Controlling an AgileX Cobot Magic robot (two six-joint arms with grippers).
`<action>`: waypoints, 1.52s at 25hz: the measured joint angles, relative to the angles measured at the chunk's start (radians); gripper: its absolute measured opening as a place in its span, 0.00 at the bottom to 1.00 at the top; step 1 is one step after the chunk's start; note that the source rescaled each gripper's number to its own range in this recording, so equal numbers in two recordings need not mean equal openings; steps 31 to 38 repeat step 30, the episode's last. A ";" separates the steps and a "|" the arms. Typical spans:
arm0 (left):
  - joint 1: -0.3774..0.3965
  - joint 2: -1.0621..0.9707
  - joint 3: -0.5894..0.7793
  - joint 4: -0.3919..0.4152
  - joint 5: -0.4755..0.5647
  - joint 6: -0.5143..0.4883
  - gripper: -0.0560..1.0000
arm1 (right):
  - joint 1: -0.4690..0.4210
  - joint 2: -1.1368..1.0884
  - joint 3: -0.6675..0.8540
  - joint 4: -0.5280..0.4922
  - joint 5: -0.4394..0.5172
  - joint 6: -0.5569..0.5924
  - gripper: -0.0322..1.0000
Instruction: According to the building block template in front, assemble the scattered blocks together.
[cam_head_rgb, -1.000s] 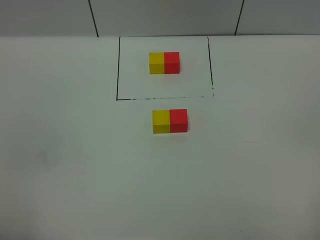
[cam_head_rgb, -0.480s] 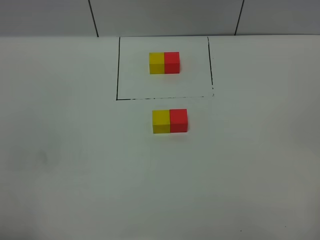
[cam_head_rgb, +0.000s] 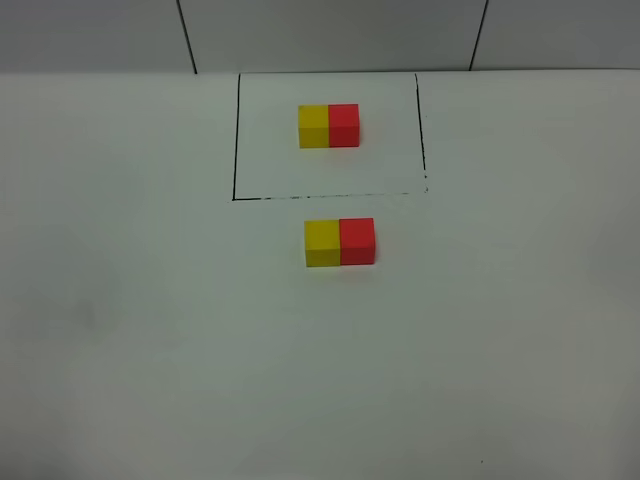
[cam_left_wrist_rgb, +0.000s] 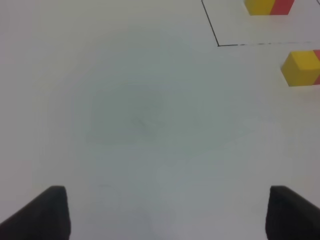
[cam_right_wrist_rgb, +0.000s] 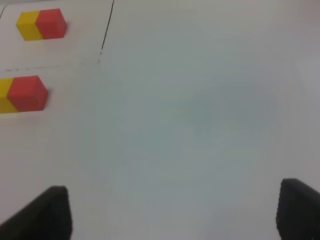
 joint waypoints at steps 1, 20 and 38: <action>0.000 0.000 0.000 0.000 0.000 0.000 0.77 | 0.000 0.000 0.000 0.000 0.000 0.000 0.69; 0.000 0.000 0.000 0.000 0.000 0.000 0.77 | 0.000 0.000 0.000 0.000 0.000 0.000 0.68; 0.000 0.000 0.000 0.000 0.000 0.000 0.77 | 0.000 0.000 0.000 0.000 0.000 0.000 0.68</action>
